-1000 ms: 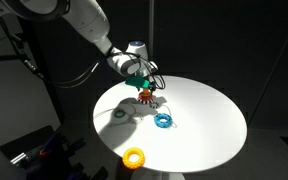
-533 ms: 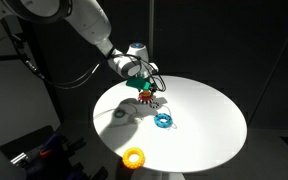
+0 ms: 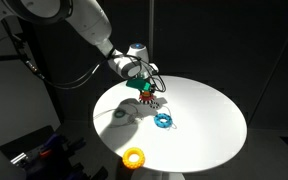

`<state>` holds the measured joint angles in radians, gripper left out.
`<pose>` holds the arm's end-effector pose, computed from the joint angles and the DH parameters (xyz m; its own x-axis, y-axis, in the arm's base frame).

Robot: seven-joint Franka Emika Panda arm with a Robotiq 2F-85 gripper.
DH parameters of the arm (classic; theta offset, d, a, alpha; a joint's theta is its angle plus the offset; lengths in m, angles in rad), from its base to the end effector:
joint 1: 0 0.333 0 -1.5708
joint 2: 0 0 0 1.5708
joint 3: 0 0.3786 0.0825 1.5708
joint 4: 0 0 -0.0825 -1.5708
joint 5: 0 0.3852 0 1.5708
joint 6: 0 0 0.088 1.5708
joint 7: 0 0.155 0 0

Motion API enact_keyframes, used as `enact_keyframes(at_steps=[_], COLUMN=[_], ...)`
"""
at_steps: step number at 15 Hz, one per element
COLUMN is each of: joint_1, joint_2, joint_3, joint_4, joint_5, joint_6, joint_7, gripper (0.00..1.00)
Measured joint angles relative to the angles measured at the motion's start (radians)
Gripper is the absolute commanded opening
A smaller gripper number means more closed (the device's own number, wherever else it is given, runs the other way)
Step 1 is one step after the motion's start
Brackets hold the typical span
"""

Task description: Remove the green ring from the orange rod and put it on the table

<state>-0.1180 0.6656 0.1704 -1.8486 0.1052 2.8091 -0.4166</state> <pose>0.7214 0.0226 0.1991 0.8987 0.2940 0.3253 0.3230 -0.9457 -0.0376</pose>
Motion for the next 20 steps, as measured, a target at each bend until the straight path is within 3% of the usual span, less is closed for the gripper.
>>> enact_keyframes(at_steps=[8, 20], joint_1=[-0.005, -0.019], joint_2=[-0.025, -0.16], joint_3=[0.022, 0.048], joint_4=[0.0, -0.024], joint_5=[0.0, 0.005], joint_6=[0.023, 0.025], joint_7=[0.0, 0.002], gripper=[0.48, 0.48])
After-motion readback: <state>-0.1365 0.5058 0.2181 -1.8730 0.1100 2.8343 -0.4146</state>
